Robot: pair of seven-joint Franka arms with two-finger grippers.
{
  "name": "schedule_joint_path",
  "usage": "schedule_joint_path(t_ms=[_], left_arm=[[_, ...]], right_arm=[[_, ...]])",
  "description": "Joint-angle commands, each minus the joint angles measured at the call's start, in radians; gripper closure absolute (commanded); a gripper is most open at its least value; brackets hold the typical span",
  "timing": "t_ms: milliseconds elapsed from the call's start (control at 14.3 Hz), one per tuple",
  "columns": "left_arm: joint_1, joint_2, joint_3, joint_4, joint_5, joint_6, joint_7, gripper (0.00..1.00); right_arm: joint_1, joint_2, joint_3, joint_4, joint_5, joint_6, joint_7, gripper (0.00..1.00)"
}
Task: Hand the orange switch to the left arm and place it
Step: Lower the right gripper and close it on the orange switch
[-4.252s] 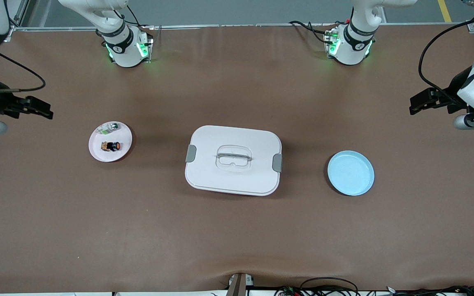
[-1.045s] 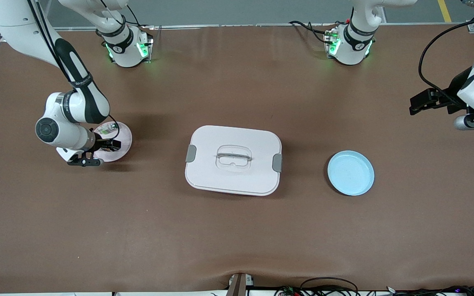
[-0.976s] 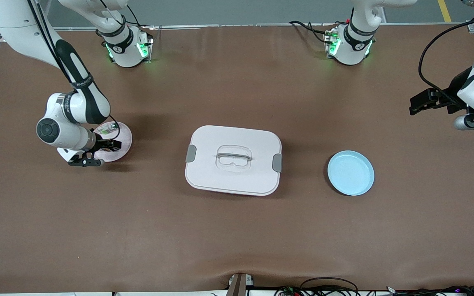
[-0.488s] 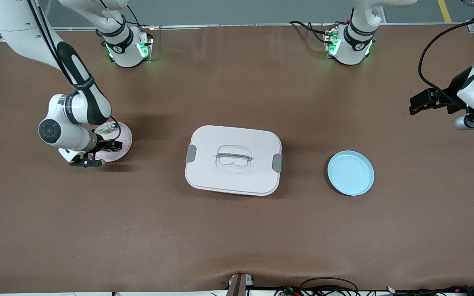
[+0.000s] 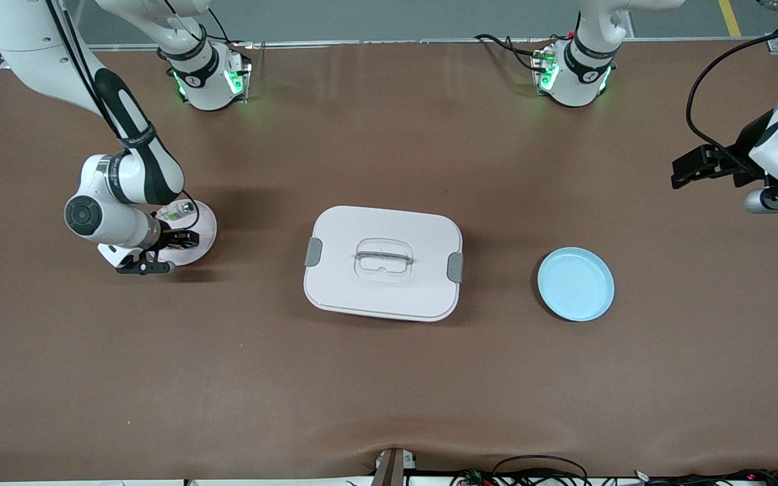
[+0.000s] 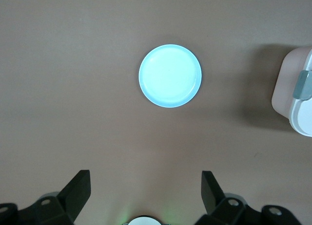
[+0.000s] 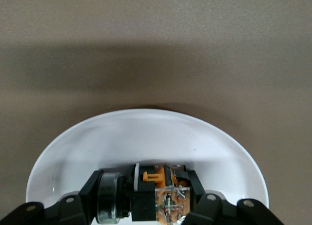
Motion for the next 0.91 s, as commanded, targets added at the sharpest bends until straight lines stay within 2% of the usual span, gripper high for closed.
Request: schedule_joint_path(t_ms=[0, 279, 836], left_arm=[[0.007, 0.003, 0.002, 0.011, -0.016, -0.009, 0.013, 0.00], [0.007, 0.003, 0.004, 0.011, -0.016, -0.009, 0.013, 0.00], [0.009, 0.003, 0.004, 0.011, -0.018, -0.009, 0.013, 0.00]], right_arm=[[0.003, 0.004, -0.002, 0.008, 0.019, 0.001, -0.033, 0.76], [0.005, -0.023, -0.002, 0.008, 0.019, -0.022, -0.032, 0.76], [0.006, -0.145, 0.020, 0.019, 0.022, -0.179, -0.021, 0.75]])
